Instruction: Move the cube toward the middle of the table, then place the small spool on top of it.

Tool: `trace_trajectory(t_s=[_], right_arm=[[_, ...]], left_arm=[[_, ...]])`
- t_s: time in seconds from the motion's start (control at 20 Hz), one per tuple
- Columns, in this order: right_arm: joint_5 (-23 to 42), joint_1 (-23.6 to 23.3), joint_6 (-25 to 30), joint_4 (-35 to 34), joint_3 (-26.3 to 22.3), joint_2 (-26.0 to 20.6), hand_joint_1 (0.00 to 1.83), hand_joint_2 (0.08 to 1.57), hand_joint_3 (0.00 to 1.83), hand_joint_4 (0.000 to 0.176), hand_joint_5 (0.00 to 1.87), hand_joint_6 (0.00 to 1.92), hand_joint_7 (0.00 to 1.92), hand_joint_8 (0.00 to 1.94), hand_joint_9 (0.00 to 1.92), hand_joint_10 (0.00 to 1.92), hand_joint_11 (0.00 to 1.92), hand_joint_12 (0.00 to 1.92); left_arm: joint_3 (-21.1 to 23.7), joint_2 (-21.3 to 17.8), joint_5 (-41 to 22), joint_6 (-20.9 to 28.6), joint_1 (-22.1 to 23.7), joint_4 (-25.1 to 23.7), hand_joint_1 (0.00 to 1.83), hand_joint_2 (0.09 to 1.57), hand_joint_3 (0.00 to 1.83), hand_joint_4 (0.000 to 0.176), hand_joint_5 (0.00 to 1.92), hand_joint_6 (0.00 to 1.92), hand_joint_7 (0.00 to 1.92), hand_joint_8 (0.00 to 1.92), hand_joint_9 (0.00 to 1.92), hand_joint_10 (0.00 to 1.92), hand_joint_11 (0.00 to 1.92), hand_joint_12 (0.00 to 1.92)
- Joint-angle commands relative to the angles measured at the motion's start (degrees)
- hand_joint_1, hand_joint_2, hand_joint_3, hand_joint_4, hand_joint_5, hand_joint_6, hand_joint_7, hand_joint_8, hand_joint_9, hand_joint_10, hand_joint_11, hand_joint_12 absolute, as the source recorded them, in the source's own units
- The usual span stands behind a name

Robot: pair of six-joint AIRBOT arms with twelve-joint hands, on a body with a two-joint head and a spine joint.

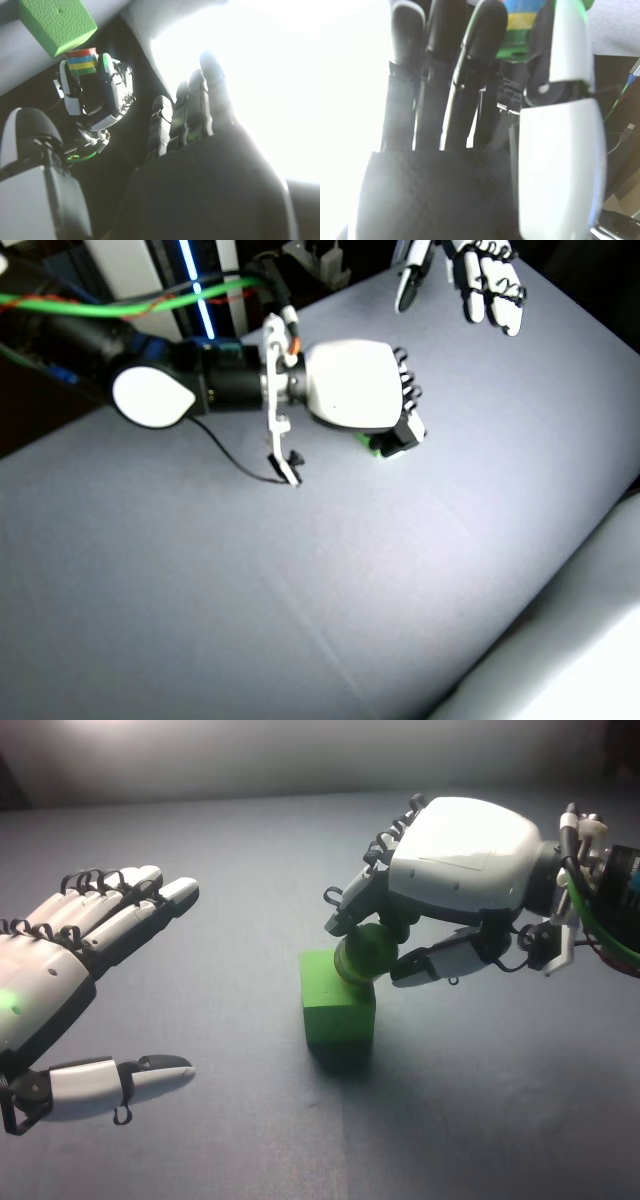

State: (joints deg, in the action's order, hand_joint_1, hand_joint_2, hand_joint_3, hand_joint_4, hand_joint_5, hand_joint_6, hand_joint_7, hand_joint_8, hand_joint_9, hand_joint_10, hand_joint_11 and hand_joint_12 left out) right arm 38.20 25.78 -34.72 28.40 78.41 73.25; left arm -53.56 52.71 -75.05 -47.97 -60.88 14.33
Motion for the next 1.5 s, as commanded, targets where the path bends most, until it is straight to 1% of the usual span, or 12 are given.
trace_trajectory(t_s=[0.0, 0.15, 0.25, 0.3, 0.45, 0.65, 0.75, 0.9, 1.0, 1.15, 1.35, 1.45], right_arm=[[5.4, -1.0, -0.2, -1.0, 0.0, 0.0, 1.30, 0.96, 0.00, 0.000, 1.45, 0.01, 1.43, 0.35, 1.19, 0.78, 0.85, 1.36], [5.4, -1.8, -0.2, -0.6, 0.1, 0.0, 1.38, 0.99, 0.00, 0.000, 1.22, 0.51, 1.45, 0.10, 1.12, 0.89, 0.77, 1.26], [5.5, -2.5, -0.2, -0.5, 0.0, 0.0, 1.28, 0.99, 0.00, 0.013, 1.24, 0.56, 1.42, 0.20, 1.13, 0.56, 0.71, 1.23], [5.5, -2.7, -0.3, -0.5, 0.0, 0.0, 1.38, 1.00, 0.00, 0.000, 1.16, 0.65, 1.42, 0.20, 1.10, 0.81, 0.69, 1.20], [5.5, -3.3, -0.9, -0.1, -0.4, 0.0, 1.29, 0.99, 0.00, 0.000, 1.28, 0.35, 1.30, 0.59, 1.19, 0.68, 0.92, 1.32], [5.5, -3.3, -0.9, 0.8, -1.0, 0.0, 1.28, 0.99, 0.00, 0.000, 1.22, 0.54, 1.37, 0.37, 1.18, 0.51, 0.80, 1.23], [5.5, -3.3, -0.9, 0.9, -1.0, 0.0, 1.40, 1.01, 0.00, 0.000, 1.16, 0.54, 1.35, 0.27, 1.12, 0.99, 0.87, 1.25], [5.4, -3.3, -0.9, 0.9, -1.0, 0.0, 1.40, 1.02, 0.00, 0.000, 1.04, 0.74, 1.34, 0.23, 1.13, 1.00, 0.91, 1.13], [5.0, -3.3, -0.9, 0.9, -1.0, 0.2, 1.40, 1.03, 0.00, 0.000, 1.06, 0.68, 1.30, 0.36, 1.09, 1.05, 0.88, 1.20], [4.1, -3.3, -0.9, 0.9, -0.6, 1.1, 1.39, 1.06, 0.00, 0.000, 0.99, 0.81, 1.22, 0.59, 1.01, 1.11, 0.77, 1.26], [3.3, -3.2, -1.0, 1.0, -0.3, 1.5, 1.39, 1.05, 0.00, 0.000, 0.96, 0.97, 1.26, 0.40, 1.03, 1.05, 0.76, 1.11], [2.6, -3.1, -1.0, 1.0, -0.2, 1.5, 1.27, 1.04, 0.00, 0.000, 1.04, 0.90, 1.32, 0.40, 1.12, 0.61, 0.75, 1.15]], left_arm=[[-0.3, 0.2, -6.9, 0.4, 0.4, -0.5, 0.72, 0.97, 0.00, 0.129, 0.09, 0.00, 0.03, 0.00, 0.05, 0.01, 0.00, 0.40], [-0.3, 0.2, -6.9, 0.4, 0.4, -0.5, 0.71, 0.97, 0.00, 0.138, 0.09, 0.00, 0.02, 0.00, 0.05, 0.00, 0.00, 0.39], [-0.3, 0.4, -6.9, 0.4, 0.4, -0.5, 0.72, 0.96, 0.00, 0.130, 0.11, 0.00, 0.03, 0.00, 0.07, 0.00, 0.00, 0.42], [-0.3, 0.4, -6.9, 0.4, 0.4, -0.5, 0.72, 0.96, 0.00, 0.135, 0.11, 0.00, 0.04, 0.00, 0.06, 0.00, 0.00, 0.42], [-0.3, 0.4, -6.9, 0.4, 0.4, -0.5, 0.71, 0.96, 0.00, 0.131, 0.11, 0.00, 0.04, 0.00, 0.07, 0.00, 0.00, 0.50], [-0.4, 0.4, -7.0, 0.4, 0.4, -0.5, 0.72, 0.97, 0.00, 0.105, 0.11, 0.00, 0.04, 0.00, 0.07, 0.00, 0.00, 0.47], [-0.3, 0.4, -7.0, 0.4, 0.4, -0.5, 0.71, 0.96, 0.00, 0.122, 0.12, 0.00, 0.05, 0.00, 0.07, 0.00, 0.00, 0.50], [-0.3, 0.4, -7.0, 0.5, 0.4, -0.5, 0.69, 0.97, 0.00, 0.112, 0.11, 0.00, 0.04, 0.00, 0.07, 0.00, 0.00, 0.51], [-0.4, 0.5, -7.0, 0.6, 0.4, -0.5, 0.71, 0.98, 0.00, 0.078, 0.14, 0.00, 0.03, 0.00, 0.05, 0.00, 0.00, 0.48], [-0.3, 0.5, -7.1, 0.6, 0.5, -0.5, 0.76, 1.00, 0.00, 0.099, 0.12, 0.00, 0.02, 0.00, 0.04, 0.00, 0.00, 0.43], [-0.3, 0.5, -7.1, 0.7, 0.6, -0.5, 0.74, 1.00, 0.00, 0.135, 0.09, 0.00, 0.01, 0.00, 0.04, 0.00, 0.00, 0.39], [-0.3, 0.6, -7.1, 0.7, 0.6, -0.5, 0.71, 0.99, 0.00, 0.161, 0.07, 0.00, 0.01, 0.00, 0.05, 0.00, 0.00, 0.42]])
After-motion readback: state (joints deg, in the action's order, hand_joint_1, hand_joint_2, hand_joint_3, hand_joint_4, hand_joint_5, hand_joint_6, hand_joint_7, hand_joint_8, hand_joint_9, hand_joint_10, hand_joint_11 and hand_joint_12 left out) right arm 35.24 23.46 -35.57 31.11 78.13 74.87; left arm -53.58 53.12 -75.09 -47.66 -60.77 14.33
